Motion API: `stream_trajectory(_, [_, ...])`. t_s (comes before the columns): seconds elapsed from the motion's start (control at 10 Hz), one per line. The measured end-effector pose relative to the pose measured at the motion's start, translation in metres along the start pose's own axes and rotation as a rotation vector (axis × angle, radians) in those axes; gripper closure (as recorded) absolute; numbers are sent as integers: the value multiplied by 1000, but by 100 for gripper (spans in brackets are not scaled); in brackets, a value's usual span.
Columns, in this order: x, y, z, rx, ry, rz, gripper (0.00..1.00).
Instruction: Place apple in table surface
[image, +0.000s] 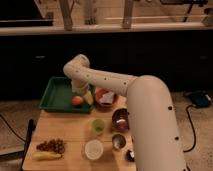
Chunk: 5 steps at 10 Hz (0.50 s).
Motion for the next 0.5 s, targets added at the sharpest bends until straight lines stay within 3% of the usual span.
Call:
stream_trajectory(0.3, [-6,-11,3,43,-39,-44,20])
stream_trajectory(0.5, [-9,-16,10,52,-67,-64,20])
